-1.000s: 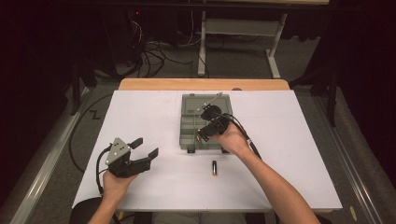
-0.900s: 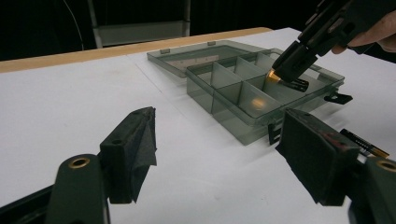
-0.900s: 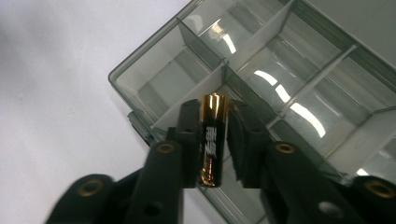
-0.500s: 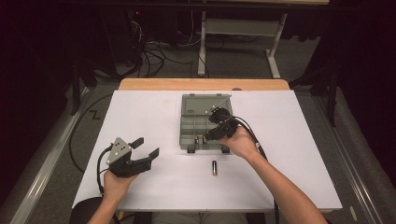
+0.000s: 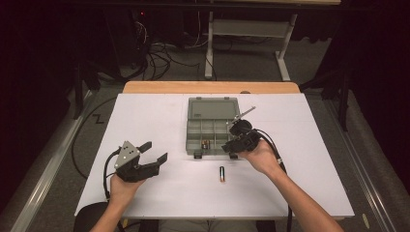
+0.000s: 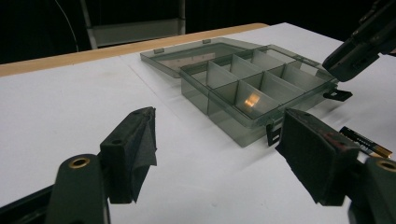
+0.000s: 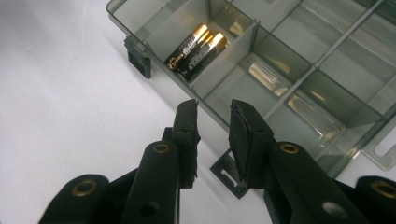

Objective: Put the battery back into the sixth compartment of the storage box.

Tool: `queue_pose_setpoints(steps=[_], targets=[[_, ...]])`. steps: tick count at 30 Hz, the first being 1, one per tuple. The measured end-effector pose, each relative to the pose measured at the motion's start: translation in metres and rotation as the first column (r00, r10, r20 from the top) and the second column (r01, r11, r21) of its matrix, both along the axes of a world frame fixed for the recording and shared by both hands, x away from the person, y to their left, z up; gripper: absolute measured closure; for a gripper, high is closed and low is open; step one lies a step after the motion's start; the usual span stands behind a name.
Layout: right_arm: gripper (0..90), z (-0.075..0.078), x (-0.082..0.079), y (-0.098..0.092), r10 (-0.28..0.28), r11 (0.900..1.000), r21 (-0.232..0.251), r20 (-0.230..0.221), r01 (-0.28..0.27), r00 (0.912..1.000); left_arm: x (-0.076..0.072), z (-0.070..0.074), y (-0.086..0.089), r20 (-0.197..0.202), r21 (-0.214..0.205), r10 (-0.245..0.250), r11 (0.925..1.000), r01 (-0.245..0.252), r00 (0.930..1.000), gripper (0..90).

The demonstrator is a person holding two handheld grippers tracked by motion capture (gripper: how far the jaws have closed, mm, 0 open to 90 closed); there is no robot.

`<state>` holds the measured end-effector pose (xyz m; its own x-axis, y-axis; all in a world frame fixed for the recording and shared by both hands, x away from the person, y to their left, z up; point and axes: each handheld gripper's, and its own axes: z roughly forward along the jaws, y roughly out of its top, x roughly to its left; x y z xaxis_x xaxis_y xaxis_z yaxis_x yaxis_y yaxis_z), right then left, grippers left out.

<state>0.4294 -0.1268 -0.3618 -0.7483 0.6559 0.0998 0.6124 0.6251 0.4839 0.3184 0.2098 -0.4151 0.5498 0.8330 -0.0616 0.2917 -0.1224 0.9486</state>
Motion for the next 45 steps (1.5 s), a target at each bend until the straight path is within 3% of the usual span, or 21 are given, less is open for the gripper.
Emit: queue_pose_setpoints(steps=[26, 32, 38, 45], targets=[[71.8, -0.012, -0.019, -0.025, -0.07, 0.9976, -0.002, -0.016, 0.07, 0.9974, 0.011, 0.0, -0.01, 0.007, 0.002, -0.048, 0.9989, 0.048, 0.9988, 28.1], [71.4, -0.016, -0.025, -0.023, -0.06, 0.9981, -0.014, -0.028, 0.059, 0.9978, 0.012, 0.001, -0.011, 0.006, -0.002, -0.053, 0.9986, 0.053, 0.9986, 27.9], [70.9, -0.016, -0.031, -0.02, -0.053, 0.9983, -0.026, -0.004, 0.053, 0.9986, 0.013, 0.0, -0.01, -0.005, -0.008, -0.046, 0.9989, 0.046, 0.9989, 27.6], [70.6, -0.021, -0.035, -0.016, -0.041, 0.9984, -0.039, -0.027, 0.04, 0.9988, 0.013, 0.001, -0.009, -0.011, -0.019, -0.042, 0.999, 0.042, 0.9991, 27.4]])
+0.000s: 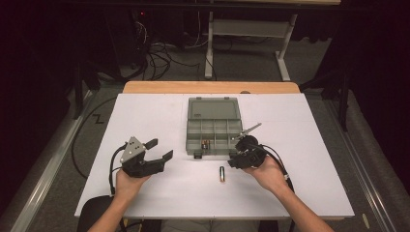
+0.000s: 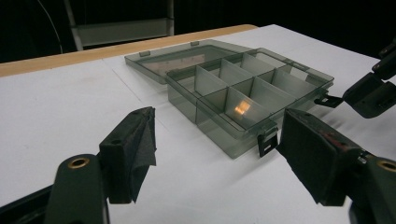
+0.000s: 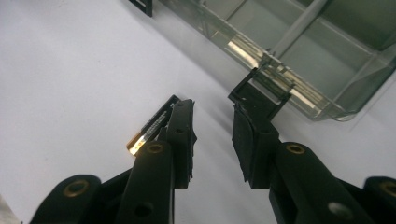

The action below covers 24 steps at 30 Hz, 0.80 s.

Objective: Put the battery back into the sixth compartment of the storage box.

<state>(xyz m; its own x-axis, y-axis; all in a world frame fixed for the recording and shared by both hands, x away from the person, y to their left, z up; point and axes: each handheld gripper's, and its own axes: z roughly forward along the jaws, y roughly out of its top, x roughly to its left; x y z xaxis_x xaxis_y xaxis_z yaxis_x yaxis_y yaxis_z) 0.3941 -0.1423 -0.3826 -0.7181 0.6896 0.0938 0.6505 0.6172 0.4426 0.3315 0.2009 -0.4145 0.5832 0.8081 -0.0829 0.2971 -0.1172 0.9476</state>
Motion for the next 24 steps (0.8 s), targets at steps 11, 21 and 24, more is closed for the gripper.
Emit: queue_pose_setpoints(steps=[11, 21, 24], targets=[[67.8, -0.005, -0.005, 0.008, 0.032, 0.9994, -0.013, -0.014, -0.032, 0.9994, 0.0, 0.0, 0.0, -0.002, -0.001, 0.008, 1.0, -0.008, 1.0, 27.3], [63.4, -0.008, -0.01, 0.018, 0.035, 0.9993, -0.013, -0.035, -0.035, 0.9988, -0.001, 0.001, 0.002, 0.007, -0.007, 0.009, 0.9999, -0.009, 0.9999, 27.3], [62.7, -0.011, -0.01, 0.02, 0.042, 0.9991, -0.008, -0.04, -0.042, 0.9983, -0.001, 0.001, 0.002, 0.003, -0.017, 0.011, 0.9998, -0.011, 0.9999, 27.4]])
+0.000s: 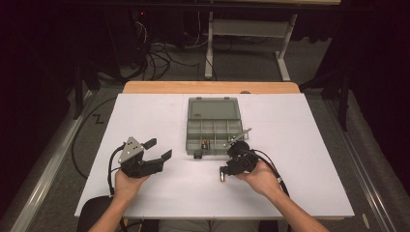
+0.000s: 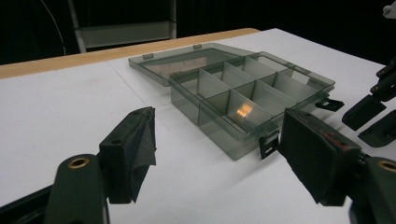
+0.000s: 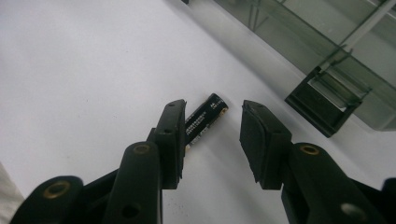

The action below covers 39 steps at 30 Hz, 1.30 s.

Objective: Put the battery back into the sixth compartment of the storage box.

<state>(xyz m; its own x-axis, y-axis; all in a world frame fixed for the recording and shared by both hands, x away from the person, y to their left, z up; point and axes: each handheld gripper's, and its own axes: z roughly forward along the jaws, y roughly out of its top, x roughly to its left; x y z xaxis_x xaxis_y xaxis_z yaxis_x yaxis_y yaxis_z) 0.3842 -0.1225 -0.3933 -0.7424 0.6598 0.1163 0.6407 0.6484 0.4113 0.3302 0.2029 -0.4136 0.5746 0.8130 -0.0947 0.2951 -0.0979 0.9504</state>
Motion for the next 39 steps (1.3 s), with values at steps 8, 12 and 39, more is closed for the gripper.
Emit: queue_pose_setpoints(steps=[8, 12, 39], targets=[[62.0, -0.004, 0.0, 0.006, 0.018, 0.9998, -0.013, -0.022, -0.018, 0.9996, -0.001, 0.0, 0.0, 0.004, 0.002, -0.001, 1.0, 0.001, 1.0, 27.4], [62.0, -0.006, 0.0, 0.01, 0.025, 0.9994, -0.022, -0.031, -0.025, 0.9992, 0.0, 0.0, 0.0, 0.001, 0.003, -0.004, 1.0, 0.004, 1.0, 27.4], [69.6, -0.009, 0.006, 0.012, 0.018, 0.9987, -0.047, -0.057, -0.021, 0.9982, -0.002, 0.0, 0.001, -0.007, 0.009, 0.0, 1.0, 0.0, 1.0, 28.4]])
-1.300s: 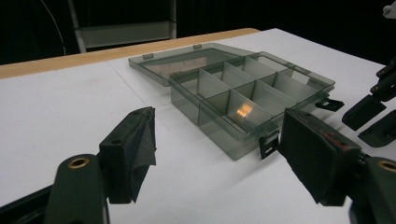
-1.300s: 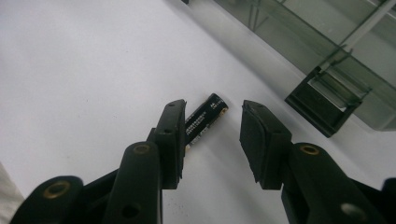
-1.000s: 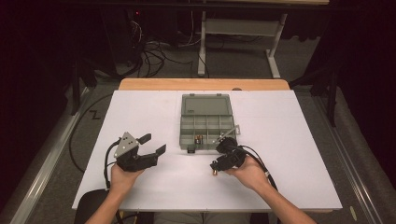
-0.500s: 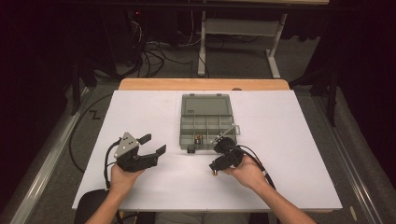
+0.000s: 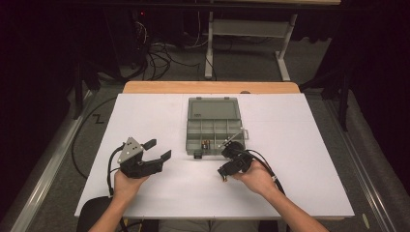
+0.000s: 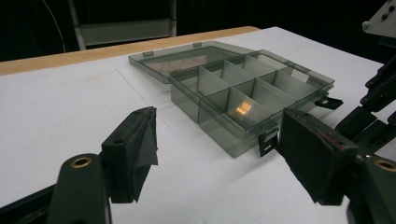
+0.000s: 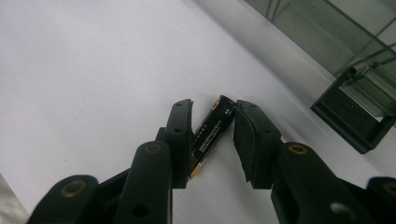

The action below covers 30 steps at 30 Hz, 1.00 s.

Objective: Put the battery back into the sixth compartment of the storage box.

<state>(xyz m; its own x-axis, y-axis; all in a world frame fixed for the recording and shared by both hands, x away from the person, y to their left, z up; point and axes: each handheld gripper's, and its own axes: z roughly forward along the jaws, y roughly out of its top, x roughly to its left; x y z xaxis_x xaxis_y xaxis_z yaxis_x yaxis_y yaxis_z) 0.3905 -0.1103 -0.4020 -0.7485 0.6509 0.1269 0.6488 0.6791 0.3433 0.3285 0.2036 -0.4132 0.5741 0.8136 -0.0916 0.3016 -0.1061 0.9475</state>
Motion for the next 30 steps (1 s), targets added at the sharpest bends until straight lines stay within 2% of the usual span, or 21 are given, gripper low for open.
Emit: queue_pose_setpoints(steps=[6, 11, 18, 20, 22, 30], targets=[[72.4, -0.0016, 0.0014, -0.0005, 0.003, 0.9998, -0.019, 0.001, -0.003, 1.0, -0.0004, 0.0001, 0.0005, 0.002, -0.006, 0.003, 1.0, -0.003, 1.0, 28.4], [75.2, -0.0024, 0.002, -0.0005, 0.003, 0.9996, -0.026, -0.02, -0.004, 0.9998, -0.0004, 0.0001, 0.0, 0.003, 0.001, 0.001, 1.0, -0.001, 1.0, 28.4], [77.5, -0.0033, 0.0019, 0.0002, 0.004, 0.9992, -0.039, -0.02, -0.005, 0.9998, -0.0014, 0.0004, 0.0009, 0.005, -0.001, 0.003, 1.0, -0.003, 1.0, 28.5], [77.7, -0.0038, 0.0024, 0.0001, 0.023, 0.9989, -0.041, -0.012, -0.023, 0.9997, -0.0014, 0.0006, 0.0007, 0.008, -0.002, 0.004, 1.0, -0.004, 1.0, 28.5], [78.0, -0.0039, 0.0019, 0.0007, 0.018, 0.9988, -0.045, -0.022, -0.019, 0.9996, -0.0008, 0.0003, 0.0008, 0.005, -0.001, 0.005, 1.0, -0.005, 1.0, 28.5], [78.9, -0.0037, 0.0009, 0.0019, 0.037, 0.9978, -0.055, -0.004, -0.037, 0.9993, -0.0007, 0.0001, 0.0, 0.005, 0.004, 0.004, 1.0, -0.004, 1.0, 28.6]])
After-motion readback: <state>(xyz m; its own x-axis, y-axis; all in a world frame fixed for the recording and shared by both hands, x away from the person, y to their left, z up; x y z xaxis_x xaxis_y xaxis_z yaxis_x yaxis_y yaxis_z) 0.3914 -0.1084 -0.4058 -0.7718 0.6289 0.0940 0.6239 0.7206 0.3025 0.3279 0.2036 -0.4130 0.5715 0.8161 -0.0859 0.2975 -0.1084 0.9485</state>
